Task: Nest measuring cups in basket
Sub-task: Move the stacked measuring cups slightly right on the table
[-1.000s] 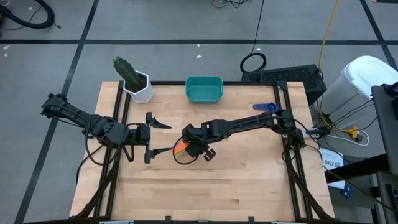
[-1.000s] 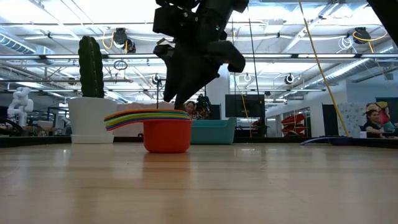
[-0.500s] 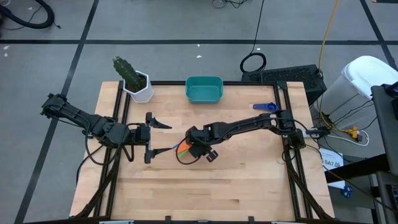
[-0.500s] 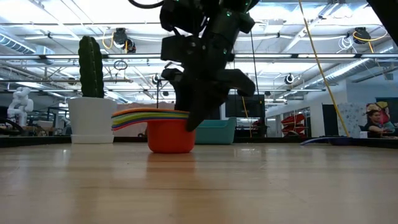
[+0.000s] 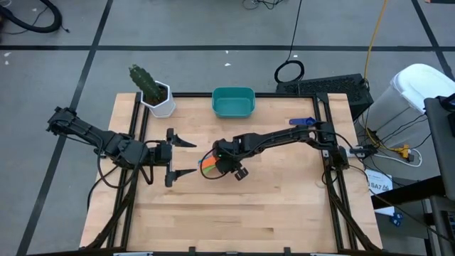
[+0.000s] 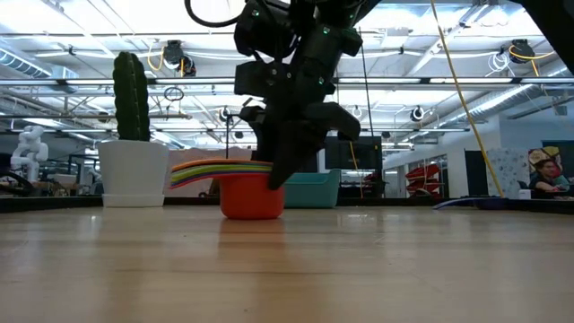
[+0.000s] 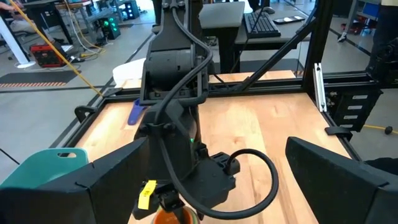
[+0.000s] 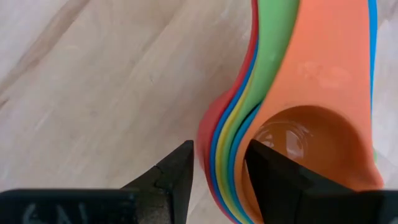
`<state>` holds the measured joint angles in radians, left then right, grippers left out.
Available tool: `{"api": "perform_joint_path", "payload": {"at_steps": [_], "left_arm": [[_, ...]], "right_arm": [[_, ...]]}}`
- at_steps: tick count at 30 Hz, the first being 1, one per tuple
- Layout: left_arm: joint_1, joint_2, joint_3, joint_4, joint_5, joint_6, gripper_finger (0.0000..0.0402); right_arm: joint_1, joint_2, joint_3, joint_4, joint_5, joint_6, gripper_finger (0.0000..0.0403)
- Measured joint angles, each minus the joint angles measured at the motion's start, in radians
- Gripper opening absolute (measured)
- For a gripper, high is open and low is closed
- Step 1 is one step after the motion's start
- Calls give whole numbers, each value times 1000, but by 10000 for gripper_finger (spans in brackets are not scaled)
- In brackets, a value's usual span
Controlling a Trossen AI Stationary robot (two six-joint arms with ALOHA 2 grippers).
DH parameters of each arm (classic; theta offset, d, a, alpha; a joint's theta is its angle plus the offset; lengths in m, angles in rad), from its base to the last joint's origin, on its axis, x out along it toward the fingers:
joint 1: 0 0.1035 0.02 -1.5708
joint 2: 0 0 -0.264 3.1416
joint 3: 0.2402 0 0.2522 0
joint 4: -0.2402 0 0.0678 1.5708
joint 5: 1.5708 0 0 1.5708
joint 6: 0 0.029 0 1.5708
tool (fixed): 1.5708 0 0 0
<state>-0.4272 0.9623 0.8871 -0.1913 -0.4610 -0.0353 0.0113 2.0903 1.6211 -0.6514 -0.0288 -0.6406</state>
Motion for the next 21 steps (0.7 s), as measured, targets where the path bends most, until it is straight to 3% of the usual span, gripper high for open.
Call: {"api": "perform_joint_path", "payload": {"at_steps": [21], "left_arm": [[0, 0, 0, -16, 0, -4, 379]], "right_arm": [[-3, 0, 0, -157, -1, 74, 142]]}}
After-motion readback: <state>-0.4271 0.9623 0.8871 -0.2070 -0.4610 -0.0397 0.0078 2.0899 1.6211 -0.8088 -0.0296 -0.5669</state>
